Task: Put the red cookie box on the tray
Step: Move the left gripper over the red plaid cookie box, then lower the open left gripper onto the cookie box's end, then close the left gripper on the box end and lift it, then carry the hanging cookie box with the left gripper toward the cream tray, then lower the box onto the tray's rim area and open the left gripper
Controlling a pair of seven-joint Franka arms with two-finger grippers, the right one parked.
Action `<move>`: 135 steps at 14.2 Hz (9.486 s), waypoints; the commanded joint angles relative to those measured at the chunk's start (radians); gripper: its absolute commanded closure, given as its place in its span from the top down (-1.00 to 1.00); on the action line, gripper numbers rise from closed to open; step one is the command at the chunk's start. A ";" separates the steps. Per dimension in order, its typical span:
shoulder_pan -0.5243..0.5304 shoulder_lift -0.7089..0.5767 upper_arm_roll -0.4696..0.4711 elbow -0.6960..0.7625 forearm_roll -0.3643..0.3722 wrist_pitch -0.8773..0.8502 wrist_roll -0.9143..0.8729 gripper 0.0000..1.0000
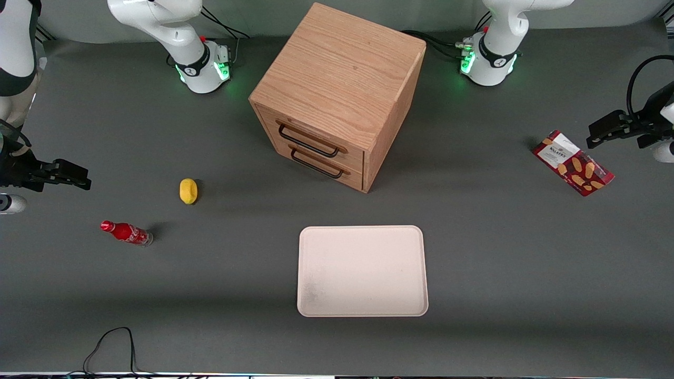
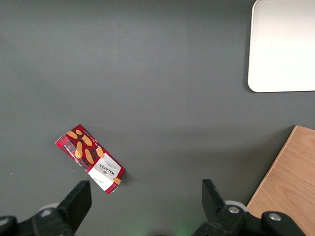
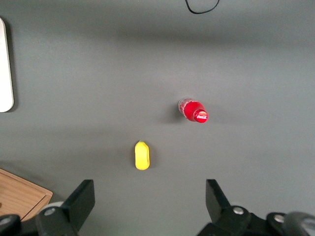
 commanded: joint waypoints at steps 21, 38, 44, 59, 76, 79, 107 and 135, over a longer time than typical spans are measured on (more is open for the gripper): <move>0.422 -0.374 0.022 -0.565 0.051 0.148 0.109 1.00; 0.489 -0.396 0.006 -0.947 0.042 0.544 -0.411 1.00; 0.488 -0.175 0.006 -1.002 0.022 0.841 -0.406 1.00; 0.456 0.003 0.008 -1.044 -0.012 1.094 -0.408 1.00; 0.456 -0.226 0.012 -0.702 -0.004 0.418 -0.357 -1.00; 0.457 -0.236 0.012 -0.460 -0.004 0.168 -0.357 -1.00; -0.317 0.488 -0.116 0.538 0.016 0.042 -0.482 -1.00; -0.354 0.908 -0.113 0.443 0.103 0.597 -0.555 -1.00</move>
